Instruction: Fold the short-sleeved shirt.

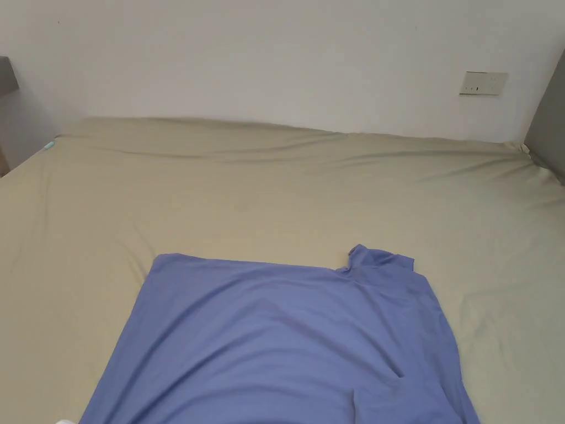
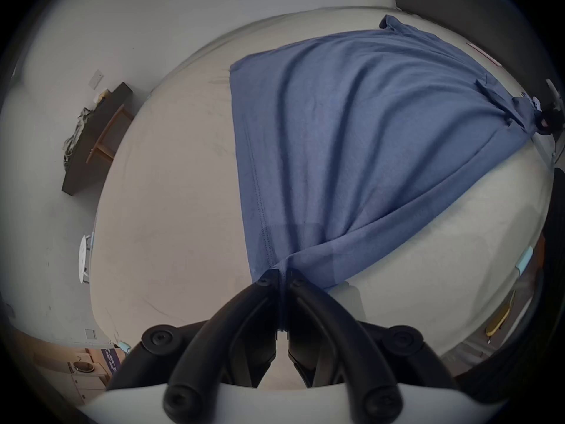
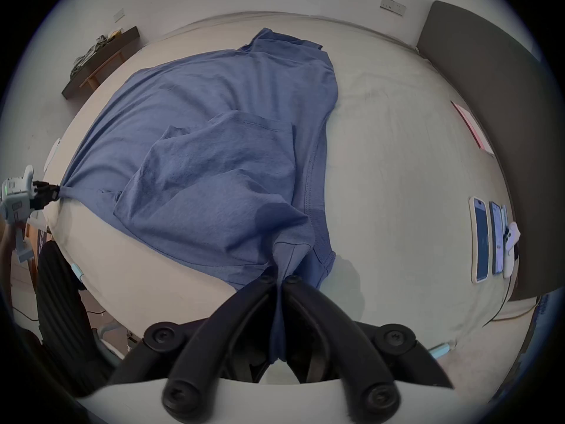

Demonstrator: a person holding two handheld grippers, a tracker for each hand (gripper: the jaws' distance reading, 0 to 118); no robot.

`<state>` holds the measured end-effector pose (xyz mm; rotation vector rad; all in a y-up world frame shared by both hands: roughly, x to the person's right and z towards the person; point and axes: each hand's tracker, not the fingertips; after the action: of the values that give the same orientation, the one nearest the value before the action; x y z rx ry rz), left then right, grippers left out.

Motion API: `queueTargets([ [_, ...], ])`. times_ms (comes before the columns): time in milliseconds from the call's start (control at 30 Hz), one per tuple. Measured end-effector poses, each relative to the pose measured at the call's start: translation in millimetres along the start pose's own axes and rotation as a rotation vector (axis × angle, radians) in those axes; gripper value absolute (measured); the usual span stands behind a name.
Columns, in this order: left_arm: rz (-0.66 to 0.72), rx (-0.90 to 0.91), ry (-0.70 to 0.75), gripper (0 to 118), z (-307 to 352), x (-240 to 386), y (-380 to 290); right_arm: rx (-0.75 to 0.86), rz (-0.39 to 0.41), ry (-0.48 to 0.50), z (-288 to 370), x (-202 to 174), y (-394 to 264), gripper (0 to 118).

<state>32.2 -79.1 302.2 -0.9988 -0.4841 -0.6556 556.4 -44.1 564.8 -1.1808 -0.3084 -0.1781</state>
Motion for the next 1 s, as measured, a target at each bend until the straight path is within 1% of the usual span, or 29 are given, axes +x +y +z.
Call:
queueTargets([
  [100, -0.003, -0.039, -0.043, 1, 0, -3, -3, -0.017, 0.003, -0.043, 0, -2, -1, 2],
  [200, 0.006, -0.062, -0.067, 1, -10, -1, -4, -0.061, 0.019, -0.056, -14, -5, -1, 3],
  [233, -0.001, -0.06, -0.058, 3, -13, 2, -5, -0.076, 0.033, -0.063, -22, -7, -1, 7],
  [267, -0.012, -0.053, -0.045, 6, -13, 5, -4, -0.075, 0.037, -0.074, -28, -10, -2, 23],
  [300, -0.018, -0.043, -0.035, 17, -12, 6, -3, -0.072, 0.041, -0.08, -31, -13, -2, 58],
  [333, -0.018, -0.031, -0.02, 31, -9, 6, 0, -0.079, 0.048, -0.134, -29, -16, -2, 83],
  [367, 0.002, -0.013, -0.005, 36, -5, 4, 4, -0.066, 0.043, -0.182, -26, -16, 0, 83],
  [400, 0.043, 0.01, -0.004, 43, 1, 2, 7, -0.038, 0.02, -0.18, -21, -15, 3, 90],
  [433, 0.088, 0.03, -0.026, 50, 7, -3, 12, 0.019, -0.022, -0.177, -7, -11, 7, 94],
  [467, 0.155, 0.049, -0.068, 72, 14, -9, 19, 0.089, -0.063, -0.157, 9, -11, 16, 99],
  [500, 0.224, 0.092, -0.087, 101, 24, -15, 29, 0.168, -0.091, -0.136, 28, -12, 26, 99],
  [533, 0.277, 0.153, -0.095, 112, 36, -20, 38, 0.263, -0.096, -0.122, 48, -15, 36, 99],
  [567, 0.307, 0.233, -0.094, 115, 51, -24, 49, 0.354, -0.092, -0.117, 68, -20, 46, 99],
  [633, 0.359, 0.373, -0.061, 114, 86, -28, 73, 0.539, -0.053, -0.143, 110, -38, 65, 99],
  [733, 0.426, 0.654, -0.006, 114, 151, -25, 105, 0.775, 0.02, -0.187, 168, -73, 88, 99],
  [767, 0.441, 0.754, 0.026, 114, 173, -20, 112, 0.83, 0.031, -0.218, 184, -86, 94, 99],
  [833, 0.431, 0.885, 0.131, 114, 209, -6, 123, 0.92, 0.043, -0.266, 207, -108, 101, 99],
  [867, 0.433, 0.961, 0.183, 112, 225, 4, 128, 0.968, 0.042, -0.269, 217, -119, 102, 99],
  [900, 0.414, 0.996, 0.214, 104, 237, 12, 130, 1.004, 0.049, -0.255, 225, -128, 102, 98],
  [933, 0.404, 1.025, 0.221, 94, 247, 20, 133, 1.028, 0.064, -0.232, 231, -138, 100, 95],
  [967, 0.397, 1.055, 0.22, 80, 256, 28, 135, 1.042, 0.087, -0.211, 234, -146, 101, 89],
  [1000, 0.387, 1.076, 0.206, 56, 263, 35, 136, 1.047, 0.106, -0.218, 237, -155, 99, 73],
])
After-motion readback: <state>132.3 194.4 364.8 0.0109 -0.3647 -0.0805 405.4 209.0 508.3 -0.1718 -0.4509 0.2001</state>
